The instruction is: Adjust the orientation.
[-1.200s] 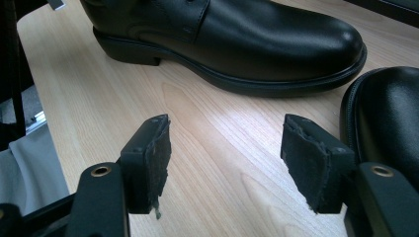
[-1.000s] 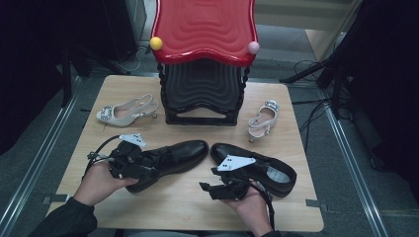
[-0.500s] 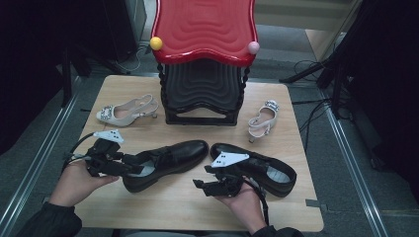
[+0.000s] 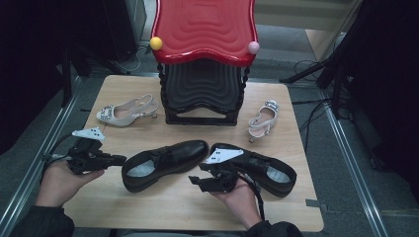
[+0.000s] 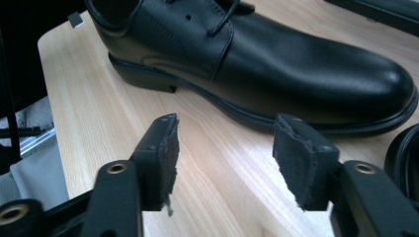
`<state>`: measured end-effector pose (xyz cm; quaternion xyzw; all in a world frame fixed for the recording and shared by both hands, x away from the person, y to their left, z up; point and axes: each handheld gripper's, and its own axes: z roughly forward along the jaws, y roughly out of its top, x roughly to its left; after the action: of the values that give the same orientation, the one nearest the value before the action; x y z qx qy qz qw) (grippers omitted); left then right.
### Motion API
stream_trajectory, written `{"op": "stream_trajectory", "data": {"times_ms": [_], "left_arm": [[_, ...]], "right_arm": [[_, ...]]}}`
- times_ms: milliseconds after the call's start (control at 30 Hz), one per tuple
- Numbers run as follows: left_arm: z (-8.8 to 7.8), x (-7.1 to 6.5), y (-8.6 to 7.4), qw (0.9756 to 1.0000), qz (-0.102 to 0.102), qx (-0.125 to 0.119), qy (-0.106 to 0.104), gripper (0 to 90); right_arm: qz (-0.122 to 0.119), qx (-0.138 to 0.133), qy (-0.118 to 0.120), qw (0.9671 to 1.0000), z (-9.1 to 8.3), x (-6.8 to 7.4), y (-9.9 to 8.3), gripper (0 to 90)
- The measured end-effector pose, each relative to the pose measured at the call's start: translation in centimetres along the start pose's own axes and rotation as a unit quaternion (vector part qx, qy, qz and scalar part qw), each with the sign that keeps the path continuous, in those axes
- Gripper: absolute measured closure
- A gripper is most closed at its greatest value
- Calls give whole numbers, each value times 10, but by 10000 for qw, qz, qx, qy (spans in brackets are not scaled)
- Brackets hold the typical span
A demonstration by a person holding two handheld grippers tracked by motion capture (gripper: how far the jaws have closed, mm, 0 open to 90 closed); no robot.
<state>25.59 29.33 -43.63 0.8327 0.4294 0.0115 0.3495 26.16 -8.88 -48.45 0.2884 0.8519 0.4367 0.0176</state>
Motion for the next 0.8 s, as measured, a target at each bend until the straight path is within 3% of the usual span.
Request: {"op": "stream_trajectory", "data": {"times_ms": [133, 200, 433, 600, 800], "left_arm": [[6, 11, -5, 9999, 17, -8, 128, 900], [11, 17, -8, 10000, -26, -37, 82, 900], [25, 21, -10, 10000, -53, -12, -11, 899], [32, 19, -9, 10000, -44, 63, 44, 899], [36, 18, -10, 9999, -70, 114, -87, 899]], "right_arm": [[135, -4, -44, 9999, 4, -7, 4, 612], [147, 19, -74, 9999, 8, -9, 5, 690], [-6, -38, -118, 9999, 25, 0, 10, 897], [121, 47, 13, 9999, 40, 6, 13, 900], [123, 108, 197, 9997, 49, 18, 16, 900]]}}
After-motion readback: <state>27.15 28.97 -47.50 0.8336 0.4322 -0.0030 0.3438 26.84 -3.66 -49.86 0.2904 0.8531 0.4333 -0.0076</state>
